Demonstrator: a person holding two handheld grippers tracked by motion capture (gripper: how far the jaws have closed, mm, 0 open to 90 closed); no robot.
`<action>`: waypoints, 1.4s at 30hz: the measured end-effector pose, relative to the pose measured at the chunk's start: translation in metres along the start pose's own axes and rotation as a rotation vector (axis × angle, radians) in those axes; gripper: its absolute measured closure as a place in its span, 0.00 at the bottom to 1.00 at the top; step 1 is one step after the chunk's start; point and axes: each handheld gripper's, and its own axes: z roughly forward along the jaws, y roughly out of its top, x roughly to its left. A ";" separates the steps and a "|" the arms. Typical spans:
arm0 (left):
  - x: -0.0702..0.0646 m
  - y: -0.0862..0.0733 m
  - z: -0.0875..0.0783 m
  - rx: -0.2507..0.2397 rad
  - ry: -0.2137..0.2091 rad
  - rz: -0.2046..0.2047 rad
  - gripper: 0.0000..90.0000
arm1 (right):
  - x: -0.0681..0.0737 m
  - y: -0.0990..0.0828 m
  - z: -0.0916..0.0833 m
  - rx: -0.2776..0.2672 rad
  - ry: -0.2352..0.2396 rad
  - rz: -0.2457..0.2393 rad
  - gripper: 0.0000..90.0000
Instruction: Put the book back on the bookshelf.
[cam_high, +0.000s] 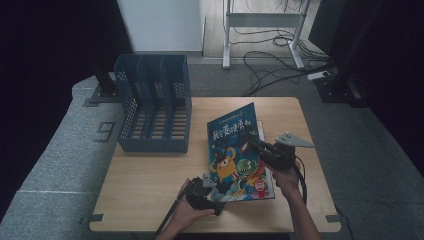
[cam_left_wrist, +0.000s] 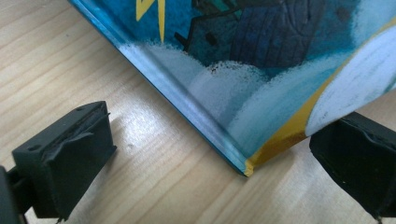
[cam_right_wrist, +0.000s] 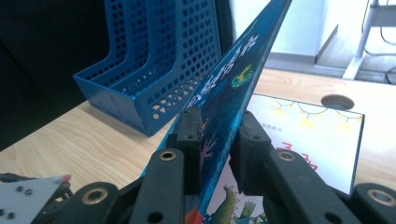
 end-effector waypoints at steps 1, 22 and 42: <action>0.001 0.001 0.001 0.002 0.001 -0.003 0.00 | 0.000 0.001 -0.001 -0.005 0.005 -0.004 0.83; 0.003 0.005 0.004 -0.002 0.048 -0.007 0.01 | -0.001 -0.001 -0.012 -0.083 0.040 -0.030 0.84; 0.007 0.012 0.007 0.007 0.060 0.009 0.00 | -0.001 -0.003 -0.015 -0.124 0.042 -0.069 0.84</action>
